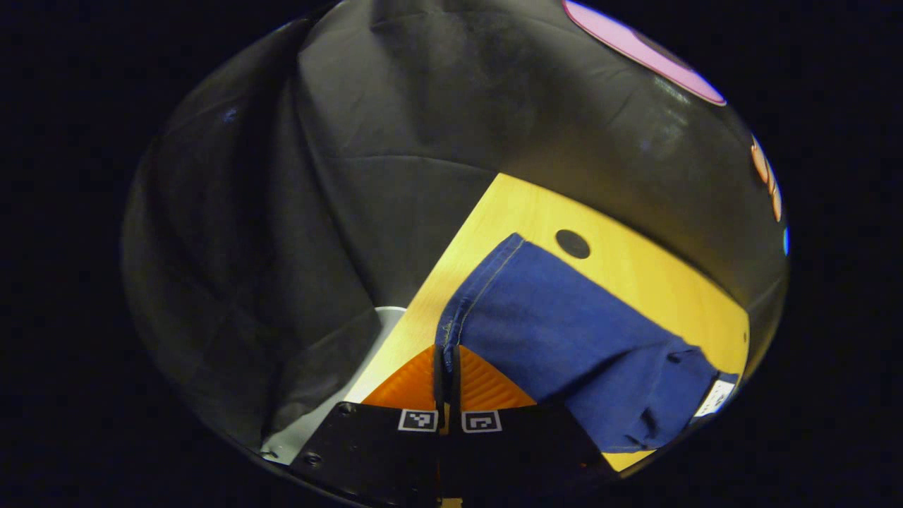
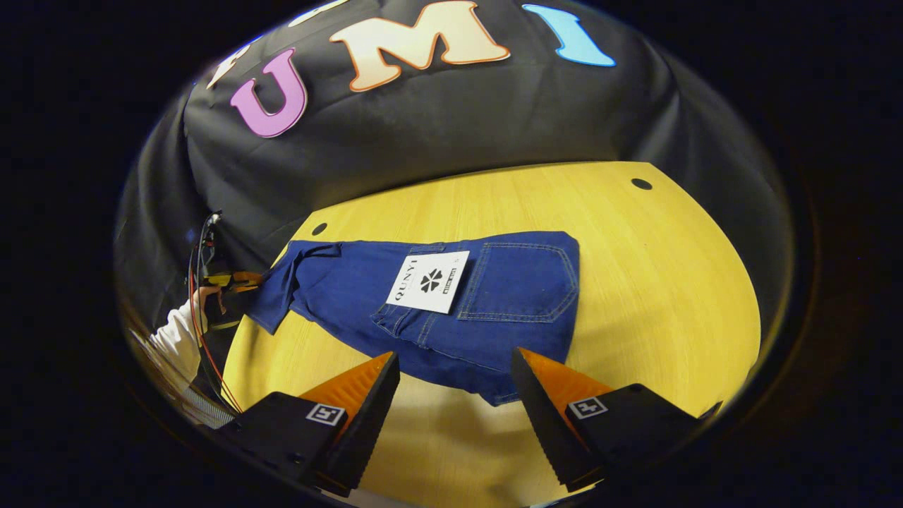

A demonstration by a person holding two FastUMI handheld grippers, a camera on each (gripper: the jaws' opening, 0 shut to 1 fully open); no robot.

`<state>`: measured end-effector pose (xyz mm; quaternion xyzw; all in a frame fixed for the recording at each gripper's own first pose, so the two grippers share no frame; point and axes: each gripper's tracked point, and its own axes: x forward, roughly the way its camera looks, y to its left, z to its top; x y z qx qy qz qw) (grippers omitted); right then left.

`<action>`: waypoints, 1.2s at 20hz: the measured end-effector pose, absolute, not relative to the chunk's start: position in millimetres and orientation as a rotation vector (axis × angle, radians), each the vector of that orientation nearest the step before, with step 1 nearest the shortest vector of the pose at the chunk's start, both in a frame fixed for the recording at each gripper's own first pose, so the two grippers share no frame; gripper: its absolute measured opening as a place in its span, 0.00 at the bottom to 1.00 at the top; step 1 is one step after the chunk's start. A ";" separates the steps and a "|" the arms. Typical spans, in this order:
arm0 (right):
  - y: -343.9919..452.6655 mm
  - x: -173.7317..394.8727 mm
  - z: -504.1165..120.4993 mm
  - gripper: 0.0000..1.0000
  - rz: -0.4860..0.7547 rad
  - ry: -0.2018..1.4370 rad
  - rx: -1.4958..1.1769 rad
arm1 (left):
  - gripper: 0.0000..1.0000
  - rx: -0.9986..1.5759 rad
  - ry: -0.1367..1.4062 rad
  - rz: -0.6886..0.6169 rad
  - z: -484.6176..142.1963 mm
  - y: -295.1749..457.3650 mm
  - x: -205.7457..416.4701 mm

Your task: Grasp the waist and the cuffs of the jeans and fold them to make the two legs overlap; first hold the waist and fold one-third of the jeans toward the cuffs, then hold the cuffs and fold the remaining one-third in the same direction to finish folding.

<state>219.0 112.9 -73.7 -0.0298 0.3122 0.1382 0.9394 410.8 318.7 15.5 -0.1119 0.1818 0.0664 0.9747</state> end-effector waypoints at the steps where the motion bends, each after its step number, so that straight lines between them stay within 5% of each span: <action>1: 107.3 217.0 -71.4 0.98 0.273 0.632 -0.054 | 0.00 -0.242 0.345 0.107 15.9 317.4 407.8; 13: 37.7 197.8 -39.3 0.98 0.289 0.565 0.006 | 0.00 -0.152 0.191 -0.171 45.5 303.4 369.4; 24: -24.0 199.1 -19.3 0.93 0.407 0.528 0.013 | 0.00 0.003 0.232 -0.409 0.6 136.6 311.3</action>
